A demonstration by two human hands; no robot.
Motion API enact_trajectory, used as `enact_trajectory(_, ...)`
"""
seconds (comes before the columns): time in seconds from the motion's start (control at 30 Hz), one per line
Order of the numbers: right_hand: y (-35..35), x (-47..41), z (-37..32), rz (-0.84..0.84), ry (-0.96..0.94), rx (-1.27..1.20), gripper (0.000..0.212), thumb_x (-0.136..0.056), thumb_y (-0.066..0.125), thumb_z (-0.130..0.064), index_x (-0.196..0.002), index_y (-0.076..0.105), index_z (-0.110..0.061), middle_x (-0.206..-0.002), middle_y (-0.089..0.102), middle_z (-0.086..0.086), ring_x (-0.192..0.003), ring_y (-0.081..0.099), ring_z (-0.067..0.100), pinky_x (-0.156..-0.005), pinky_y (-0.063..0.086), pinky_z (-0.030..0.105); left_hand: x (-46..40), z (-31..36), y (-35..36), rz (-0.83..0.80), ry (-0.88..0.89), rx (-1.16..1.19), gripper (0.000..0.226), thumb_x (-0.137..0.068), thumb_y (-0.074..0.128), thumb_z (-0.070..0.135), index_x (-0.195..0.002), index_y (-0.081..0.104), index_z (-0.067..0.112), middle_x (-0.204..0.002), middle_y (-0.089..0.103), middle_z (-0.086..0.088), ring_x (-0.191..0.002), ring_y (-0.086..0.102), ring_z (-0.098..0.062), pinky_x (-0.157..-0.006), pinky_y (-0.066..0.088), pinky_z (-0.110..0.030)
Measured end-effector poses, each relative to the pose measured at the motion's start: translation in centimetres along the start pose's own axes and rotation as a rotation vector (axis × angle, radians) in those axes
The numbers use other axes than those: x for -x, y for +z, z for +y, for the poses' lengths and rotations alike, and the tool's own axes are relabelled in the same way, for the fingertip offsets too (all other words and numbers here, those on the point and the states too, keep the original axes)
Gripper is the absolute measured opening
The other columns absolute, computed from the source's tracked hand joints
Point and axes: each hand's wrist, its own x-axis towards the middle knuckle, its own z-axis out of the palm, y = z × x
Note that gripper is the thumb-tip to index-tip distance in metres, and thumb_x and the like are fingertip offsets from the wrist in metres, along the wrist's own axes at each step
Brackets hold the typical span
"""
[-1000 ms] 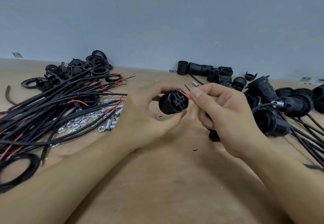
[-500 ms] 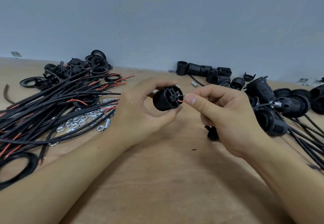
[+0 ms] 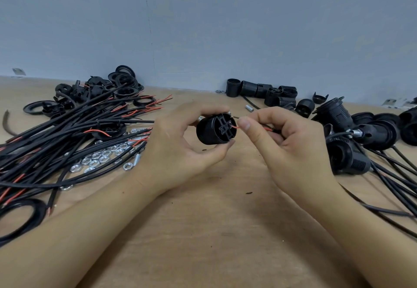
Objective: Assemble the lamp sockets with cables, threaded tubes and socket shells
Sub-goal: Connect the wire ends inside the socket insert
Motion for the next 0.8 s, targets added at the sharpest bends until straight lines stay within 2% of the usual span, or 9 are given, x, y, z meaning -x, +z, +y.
enact_trajectory(0.2, 0.09, 0.01, 0.09, 0.006, -0.074, 0.029, 0.01, -0.09, 0.068, -0.026, -0.08, 0.066, -0.029, -0.051, 0.051, -0.021, -0.043, 0.041, 0.0, -0.048, 0.029, 0.006, 0.01, 0.11, 0.06, -0.019, 0.005, -0.024, 0.04, -0.073, 0.086, 0.01, -0.11, 0.071, 0.009, -0.102, 0.073, 0.002, -0.095, 0.069, -0.015, -0.083, 0.054, -0.039)
enact_trajectory(0.3, 0.28, 0.02, -0.03, 0.004, -0.134, 0.061, 0.012, -0.09, 0.07, -0.013, -0.083, 0.066, -0.022, -0.059, 0.054, -0.025, -0.054, 0.054, -0.006, -0.056, 0.036, 0.0, 0.01, 0.21, 0.0, -0.047, -0.004, -0.033, 0.039, -0.073, 0.085, 0.01, -0.11, 0.072, 0.009, -0.101, 0.074, 0.0, -0.093, 0.069, -0.019, -0.083, 0.054, -0.039)
enact_trajectory(0.43, 0.4, 0.13, -0.04, 0.012, -0.186, 0.139, 0.015, -0.089, 0.071, -0.009, -0.084, 0.065, -0.022, -0.069, 0.055, -0.025, -0.064, 0.056, -0.011, -0.062, 0.037, -0.003, 0.03, 0.41, 0.0, -0.067, -0.003, -0.05, 0.038, -0.074, 0.083, 0.014, -0.11, 0.073, 0.008, -0.101, 0.074, -0.001, -0.094, 0.069, -0.021, -0.084, 0.053, -0.04)
enact_trajectory(0.63, 0.14, 0.11, 0.12, -0.03, -0.162, 0.137, 0.016, -0.088, 0.071, -0.008, -0.082, 0.064, -0.021, -0.065, 0.052, -0.026, -0.061, 0.056, -0.009, -0.059, 0.037, -0.001, 0.18, 0.45, -0.16, -0.138, -0.019, -0.009, 0.043, -0.077, 0.082, 0.018, -0.117, 0.07, 0.007, -0.11, 0.073, 0.0, -0.107, 0.067, -0.017, -0.094, 0.051, -0.041)
enact_trajectory(0.8, 0.21, 0.46, 0.0, -0.021, -0.155, 0.126, 0.015, -0.088, 0.072, -0.012, -0.081, 0.064, -0.023, -0.055, 0.051, -0.028, -0.056, 0.054, -0.006, -0.056, 0.034, 0.002, 0.19, 0.61, -0.28, -0.164, -0.031, -0.001, 0.047, -0.077, 0.082, 0.024, -0.12, 0.07, 0.009, -0.111, 0.073, 0.001, -0.108, 0.067, -0.015, -0.095, 0.051, -0.041)
